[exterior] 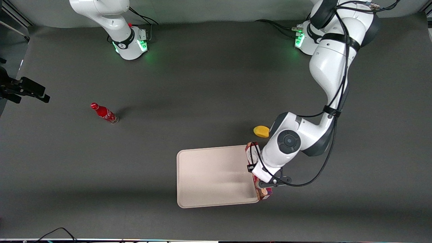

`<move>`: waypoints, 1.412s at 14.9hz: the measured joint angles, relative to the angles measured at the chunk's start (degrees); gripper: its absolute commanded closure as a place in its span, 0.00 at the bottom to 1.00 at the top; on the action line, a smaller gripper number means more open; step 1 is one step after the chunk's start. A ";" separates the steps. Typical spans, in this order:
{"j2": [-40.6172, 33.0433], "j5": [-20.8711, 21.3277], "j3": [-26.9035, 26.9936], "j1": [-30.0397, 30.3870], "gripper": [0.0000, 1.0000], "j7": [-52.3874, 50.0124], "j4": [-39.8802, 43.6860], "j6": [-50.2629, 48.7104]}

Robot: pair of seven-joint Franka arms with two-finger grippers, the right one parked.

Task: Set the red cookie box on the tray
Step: 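Carry the held box with the left gripper over the white tray, then lower the box onto the tray and open the left gripper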

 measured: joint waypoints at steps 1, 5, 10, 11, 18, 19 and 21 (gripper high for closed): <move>0.38 0.04 1.31 -1.43 1.00 0.00 0.18 0.75; 2.05 0.25 4.47 -5.51 0.00 -0.01 0.49 2.30; 2.89 3.93 4.80 -5.99 0.00 0.00 0.46 2.38; 2.82 3.95 4.96 -5.98 0.00 0.00 0.65 2.29; -5.92 -2.51 5.45 -1.42 0.00 -0.02 6.49 -16.16; -8.44 -3.06 5.47 -0.29 0.00 -0.02 6.64 -19.27; -13.54 -3.35 5.46 2.18 0.00 0.49 6.68 -26.25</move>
